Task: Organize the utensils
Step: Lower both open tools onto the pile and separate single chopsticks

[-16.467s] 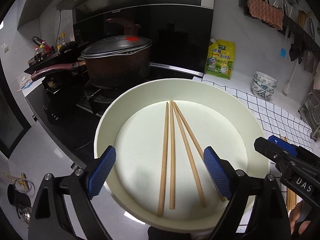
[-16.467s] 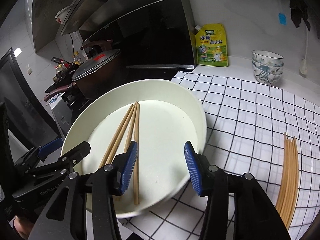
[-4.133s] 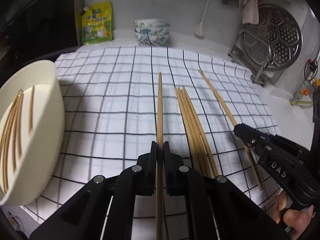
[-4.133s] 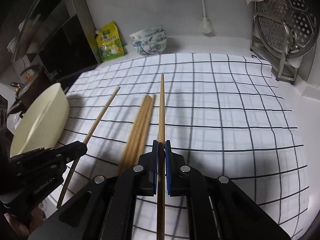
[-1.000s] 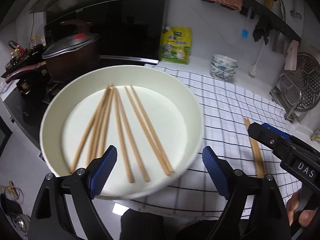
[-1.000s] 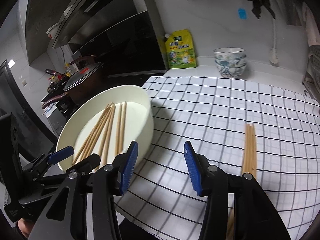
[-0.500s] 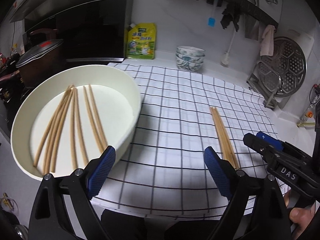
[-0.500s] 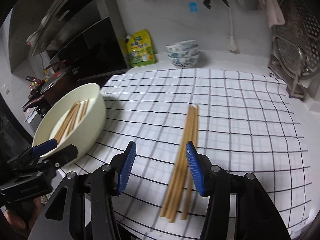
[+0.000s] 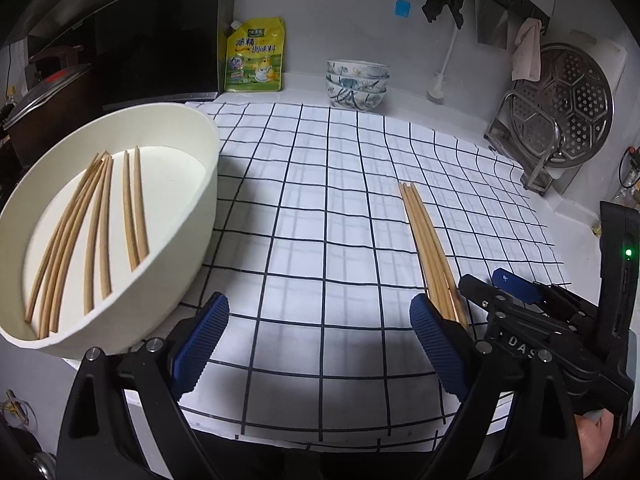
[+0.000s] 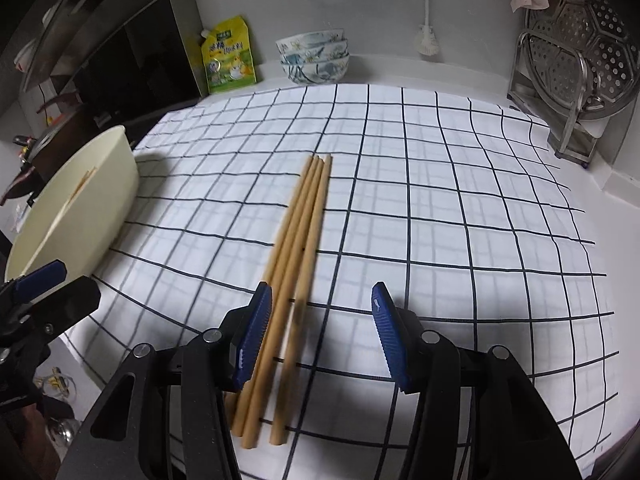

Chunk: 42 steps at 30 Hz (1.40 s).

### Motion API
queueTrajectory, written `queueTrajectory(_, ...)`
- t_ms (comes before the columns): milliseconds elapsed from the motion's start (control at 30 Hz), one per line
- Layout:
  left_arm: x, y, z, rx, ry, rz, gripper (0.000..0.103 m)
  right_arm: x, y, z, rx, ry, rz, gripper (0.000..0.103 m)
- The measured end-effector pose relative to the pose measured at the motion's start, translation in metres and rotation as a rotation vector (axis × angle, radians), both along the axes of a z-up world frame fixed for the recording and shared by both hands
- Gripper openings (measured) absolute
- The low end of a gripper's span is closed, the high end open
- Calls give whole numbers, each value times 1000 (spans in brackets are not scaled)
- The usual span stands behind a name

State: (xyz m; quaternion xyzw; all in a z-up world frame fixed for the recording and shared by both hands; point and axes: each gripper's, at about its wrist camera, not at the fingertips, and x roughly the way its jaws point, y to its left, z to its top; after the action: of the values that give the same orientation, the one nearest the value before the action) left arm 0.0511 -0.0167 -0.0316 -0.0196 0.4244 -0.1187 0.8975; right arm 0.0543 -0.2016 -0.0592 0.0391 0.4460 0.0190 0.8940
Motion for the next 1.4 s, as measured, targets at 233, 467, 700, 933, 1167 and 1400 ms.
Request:
queueTrajectory(233,4,-7,-11,3,29,-13,90,8,3,-11,-82,15,-2,50)
queueTrajectory(467,7,-11,-19,7,51,-13,90,12,9,-17,-147,19,10,50)
queueTrajectory(700,12,-20,-25,22,63,-19,90,11,5,-17,-116,17,20,24)
queueTrajectory(933,19,-45,-35,20,81,-57,90,8,-13,-16,-79,22,-18,11)
queueTrajectory(1167,30,-70,-45,72,79,-82,90,2,-48,-14,-24,31,-86,11)
queueTrajectory(1400,33,-80,-48,126,56,-87,91,-2,-59,-9,10,8,-91,23)
